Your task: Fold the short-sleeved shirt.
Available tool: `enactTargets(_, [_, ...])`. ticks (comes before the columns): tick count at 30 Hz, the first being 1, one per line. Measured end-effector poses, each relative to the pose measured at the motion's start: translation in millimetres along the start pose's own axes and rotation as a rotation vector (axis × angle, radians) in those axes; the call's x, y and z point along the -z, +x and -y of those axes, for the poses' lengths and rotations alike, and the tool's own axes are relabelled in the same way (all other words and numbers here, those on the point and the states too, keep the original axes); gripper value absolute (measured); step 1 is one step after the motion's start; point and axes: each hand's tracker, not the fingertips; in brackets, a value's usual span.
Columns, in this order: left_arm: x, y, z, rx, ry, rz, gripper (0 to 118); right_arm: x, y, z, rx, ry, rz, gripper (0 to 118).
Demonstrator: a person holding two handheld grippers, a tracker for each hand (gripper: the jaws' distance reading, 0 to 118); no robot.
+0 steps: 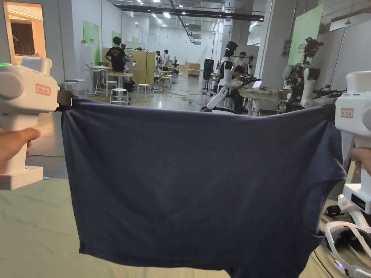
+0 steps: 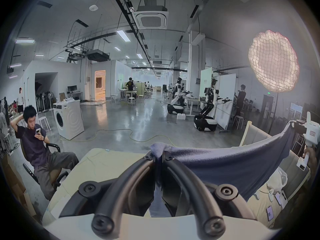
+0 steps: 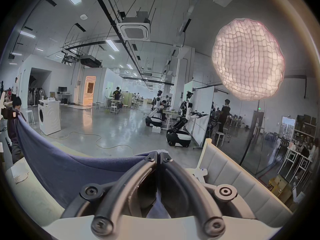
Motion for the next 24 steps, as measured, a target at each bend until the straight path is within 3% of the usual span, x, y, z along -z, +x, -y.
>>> enactTargets(9, [21, -2, 26, -0.005, -0.011, -0.018, 7, 22, -14, 18, -0.011, -0.005, 0.022, 2])
enactTargets(14, [22, -1, 101, -0.002, -0.093, 0.0, 7, 17, -16, 76, 0.011, -0.061, -0.002, 2])
enactTargets(24, [-3, -9, 245, -0.129, -0.244, 0.044, 7, -38, -18, 192, 0.011, -0.182, -0.025, 2])
